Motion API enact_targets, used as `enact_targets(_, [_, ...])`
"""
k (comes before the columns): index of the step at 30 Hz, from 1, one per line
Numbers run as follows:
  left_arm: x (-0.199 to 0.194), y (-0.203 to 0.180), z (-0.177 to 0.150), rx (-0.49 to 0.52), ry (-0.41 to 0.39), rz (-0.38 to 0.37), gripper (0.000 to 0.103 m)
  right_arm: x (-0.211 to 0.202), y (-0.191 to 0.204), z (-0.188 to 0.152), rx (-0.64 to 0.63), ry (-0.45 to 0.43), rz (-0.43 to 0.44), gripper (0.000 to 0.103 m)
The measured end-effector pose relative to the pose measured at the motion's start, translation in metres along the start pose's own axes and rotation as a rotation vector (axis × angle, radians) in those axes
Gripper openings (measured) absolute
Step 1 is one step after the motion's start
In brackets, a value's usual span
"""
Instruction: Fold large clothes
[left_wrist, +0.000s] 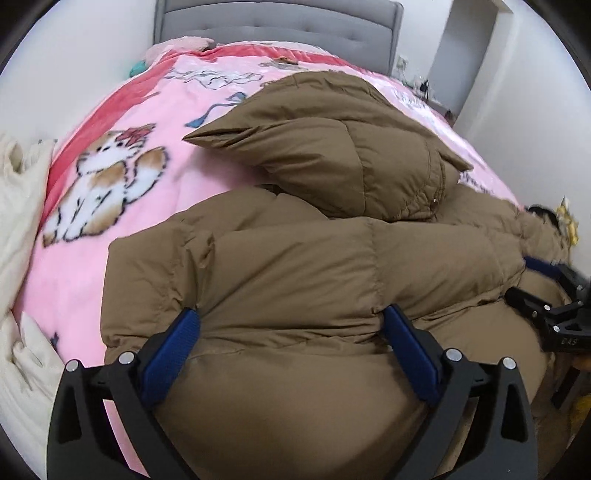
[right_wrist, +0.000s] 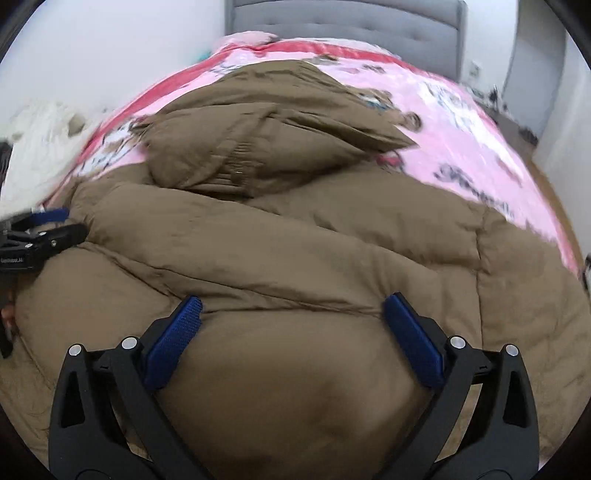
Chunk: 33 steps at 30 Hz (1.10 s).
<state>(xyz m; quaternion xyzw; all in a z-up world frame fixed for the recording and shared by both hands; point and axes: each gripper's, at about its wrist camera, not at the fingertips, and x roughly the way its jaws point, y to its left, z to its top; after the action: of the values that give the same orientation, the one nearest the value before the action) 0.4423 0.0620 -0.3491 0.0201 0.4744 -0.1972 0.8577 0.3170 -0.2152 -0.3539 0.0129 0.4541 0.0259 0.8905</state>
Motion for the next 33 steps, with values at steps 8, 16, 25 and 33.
enact_targets(8, [0.017, -0.007, 0.0, 0.027, 0.047, 0.01, 0.098, 0.012, -0.016, -0.005, 0.025, 0.054, -0.006, 0.095])
enact_targets(16, [-0.061, -0.012, -0.032, -0.002, -0.129, 0.004, 0.098, -0.067, -0.01, -0.012, 0.088, -0.15, 0.164, 0.095])
enact_targets(25, [-0.053, -0.011, -0.084, -0.058, -0.019, -0.002, 0.098, -0.039, 0.013, -0.059, 0.087, 0.035, 0.127, 0.095])
enact_targets(33, [-0.036, -0.009, -0.091, -0.039, -0.003, -0.013, 0.098, -0.014, 0.019, -0.065, 0.025, 0.087, 0.044, 0.095])
